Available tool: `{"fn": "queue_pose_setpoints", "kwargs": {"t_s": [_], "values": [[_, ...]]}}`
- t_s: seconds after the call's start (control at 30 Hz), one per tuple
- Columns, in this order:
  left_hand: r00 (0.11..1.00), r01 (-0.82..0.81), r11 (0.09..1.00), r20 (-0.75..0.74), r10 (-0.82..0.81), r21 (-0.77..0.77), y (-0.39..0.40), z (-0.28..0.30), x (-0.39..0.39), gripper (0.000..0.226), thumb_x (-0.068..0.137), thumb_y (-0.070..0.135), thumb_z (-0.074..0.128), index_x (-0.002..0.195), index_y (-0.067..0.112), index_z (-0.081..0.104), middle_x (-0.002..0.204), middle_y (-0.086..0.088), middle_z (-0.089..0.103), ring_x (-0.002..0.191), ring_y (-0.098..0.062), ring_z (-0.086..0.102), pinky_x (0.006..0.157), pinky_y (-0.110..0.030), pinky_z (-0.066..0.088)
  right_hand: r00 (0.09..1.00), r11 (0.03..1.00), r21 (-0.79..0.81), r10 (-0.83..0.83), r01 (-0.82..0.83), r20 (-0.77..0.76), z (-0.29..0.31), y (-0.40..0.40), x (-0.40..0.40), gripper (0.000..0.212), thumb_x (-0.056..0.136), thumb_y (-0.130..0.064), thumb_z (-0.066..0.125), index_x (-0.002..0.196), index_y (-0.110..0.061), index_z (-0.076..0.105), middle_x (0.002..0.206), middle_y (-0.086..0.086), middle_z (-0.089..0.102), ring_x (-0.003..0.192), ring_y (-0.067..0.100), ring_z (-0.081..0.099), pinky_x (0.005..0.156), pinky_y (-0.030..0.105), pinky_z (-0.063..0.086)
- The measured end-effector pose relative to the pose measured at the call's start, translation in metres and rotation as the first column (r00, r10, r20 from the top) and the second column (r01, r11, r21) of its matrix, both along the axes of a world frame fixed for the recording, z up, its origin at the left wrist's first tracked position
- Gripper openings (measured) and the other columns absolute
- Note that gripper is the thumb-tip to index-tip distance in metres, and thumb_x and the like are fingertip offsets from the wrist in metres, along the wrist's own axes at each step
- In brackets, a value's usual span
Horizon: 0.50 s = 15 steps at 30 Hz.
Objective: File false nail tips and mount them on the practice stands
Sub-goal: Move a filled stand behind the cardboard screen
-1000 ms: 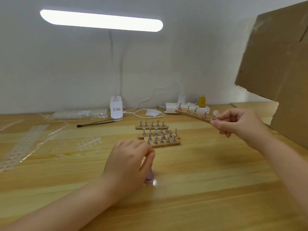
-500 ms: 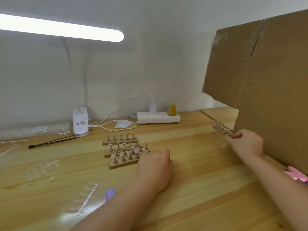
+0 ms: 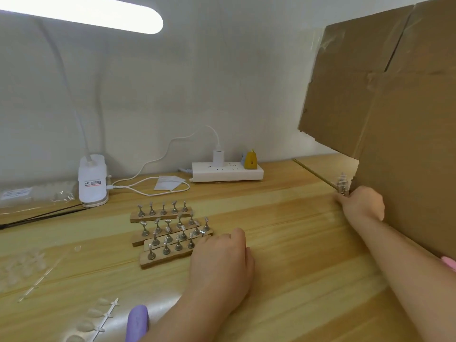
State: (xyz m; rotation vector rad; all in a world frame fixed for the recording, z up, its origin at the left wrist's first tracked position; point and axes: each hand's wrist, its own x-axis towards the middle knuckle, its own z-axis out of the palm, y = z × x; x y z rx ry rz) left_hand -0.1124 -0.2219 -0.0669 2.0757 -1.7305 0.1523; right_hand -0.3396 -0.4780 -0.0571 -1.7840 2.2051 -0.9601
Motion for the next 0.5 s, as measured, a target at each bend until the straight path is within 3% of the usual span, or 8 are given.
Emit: {"fn": "queue_pose_setpoints", "kwargs": {"t_s": [0.1, 0.17, 0.3, 0.4, 0.5], "values": [[1.000, -0.009, 1.000, -0.001, 0.009, 0.001, 0.001, 0.000, 0.000, 0.013, 0.095, 0.038, 0.032, 0.090, 0.028, 0.038, 0.079, 0.009, 0.053, 0.069, -0.018, 0.041, 0.066, -0.032, 0.024, 0.994, 0.994, 0.025, 0.103, -0.102, -0.037, 0.002, -0.002, 0.001, 0.049, 0.079, -0.049, 0.072, 0.061, -0.005, 0.063, 0.065, 0.013, 0.062, 0.066, 0.029, 0.058, 0.050, 0.031, 0.036], [1.000, -0.014, 1.000, 0.000, 0.014, 0.001, 0.000, 0.000, 0.000, 0.013, 0.095, 0.038, 0.032, 0.090, 0.028, 0.038, 0.079, 0.009, 0.053, 0.069, -0.018, 0.040, 0.067, -0.032, 0.024, 0.988, 0.988, -0.014, 0.152, -0.152, -0.035, 0.001, -0.002, -0.001, 0.042, 0.078, -0.047, 0.074, 0.057, -0.013, 0.062, 0.064, 0.006, 0.061, 0.068, 0.027, 0.058, 0.055, 0.032, 0.039], [1.000, -0.016, 1.000, -0.006, 0.017, 0.006, -0.001, 0.000, -0.001, 0.012, 0.095, 0.038, 0.032, 0.090, 0.028, 0.037, 0.079, 0.009, 0.051, 0.071, -0.018, 0.040, 0.068, -0.031, 0.024, 0.953, 0.954, -0.063, 0.297, -0.294, 0.049, -0.006, -0.002, -0.008, 0.016, 0.079, -0.040, 0.072, 0.070, -0.027, 0.066, 0.070, -0.006, 0.065, 0.076, 0.021, 0.062, 0.059, 0.029, 0.041], [1.000, -0.010, 1.000, -0.007, 0.010, 0.006, 0.000, -0.001, 0.000, 0.012, 0.095, 0.037, 0.032, 0.091, 0.028, 0.039, 0.077, 0.011, 0.048, 0.071, -0.017, 0.041, 0.068, -0.031, 0.025, 0.917, 0.918, 0.012, 0.397, -0.397, 0.031, -0.004, -0.007, -0.011, 0.006, 0.081, -0.035, 0.068, 0.075, -0.035, 0.071, 0.071, -0.011, 0.067, 0.075, 0.014, 0.062, 0.060, 0.028, 0.042], [1.000, -0.001, 1.000, -0.008, 0.001, -0.007, 0.000, -0.002, 0.001, 0.013, 0.095, 0.037, 0.032, 0.092, 0.028, 0.041, 0.080, 0.011, 0.054, 0.074, -0.017, 0.047, 0.069, -0.031, 0.028, 0.932, 0.922, 0.143, 0.361, -0.361, 0.025, 0.000, -0.021, -0.013, 0.011, 0.084, -0.024, 0.062, 0.087, -0.023, 0.072, 0.069, -0.005, 0.068, 0.069, 0.018, 0.064, 0.064, 0.029, 0.046]]}}
